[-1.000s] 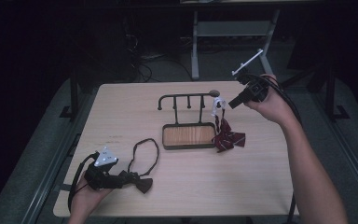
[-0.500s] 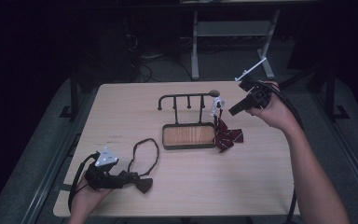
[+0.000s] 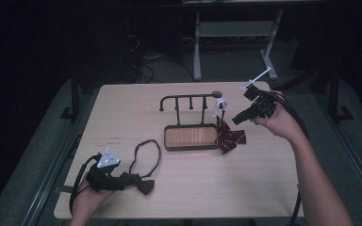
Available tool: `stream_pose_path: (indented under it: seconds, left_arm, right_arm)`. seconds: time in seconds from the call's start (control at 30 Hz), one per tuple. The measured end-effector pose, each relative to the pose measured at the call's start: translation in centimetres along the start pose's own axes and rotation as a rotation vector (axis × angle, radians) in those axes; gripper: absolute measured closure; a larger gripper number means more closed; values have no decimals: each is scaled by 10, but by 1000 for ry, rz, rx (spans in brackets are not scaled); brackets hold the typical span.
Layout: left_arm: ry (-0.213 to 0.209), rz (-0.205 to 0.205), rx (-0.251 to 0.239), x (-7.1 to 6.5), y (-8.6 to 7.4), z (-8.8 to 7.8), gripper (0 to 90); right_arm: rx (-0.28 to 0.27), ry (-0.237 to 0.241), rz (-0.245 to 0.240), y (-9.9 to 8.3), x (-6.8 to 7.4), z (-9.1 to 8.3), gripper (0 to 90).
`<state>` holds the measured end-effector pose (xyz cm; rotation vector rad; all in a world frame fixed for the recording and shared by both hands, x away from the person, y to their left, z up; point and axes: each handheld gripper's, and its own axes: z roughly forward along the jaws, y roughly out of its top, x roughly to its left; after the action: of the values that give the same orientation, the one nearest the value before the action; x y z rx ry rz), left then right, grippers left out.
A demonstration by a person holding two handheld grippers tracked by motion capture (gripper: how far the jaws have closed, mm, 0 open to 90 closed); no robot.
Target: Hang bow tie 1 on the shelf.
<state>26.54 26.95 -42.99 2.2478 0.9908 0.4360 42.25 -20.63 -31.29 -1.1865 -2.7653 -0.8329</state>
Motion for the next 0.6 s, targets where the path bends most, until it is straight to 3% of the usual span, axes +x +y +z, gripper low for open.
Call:
stream_pose_path:
  seconds: [0.6]
  left_arm:
    - [-4, 0, 4, 1, -1, 1, 249]
  right_arm:
    - [10, 26, 15, -17, -3, 12, 621]
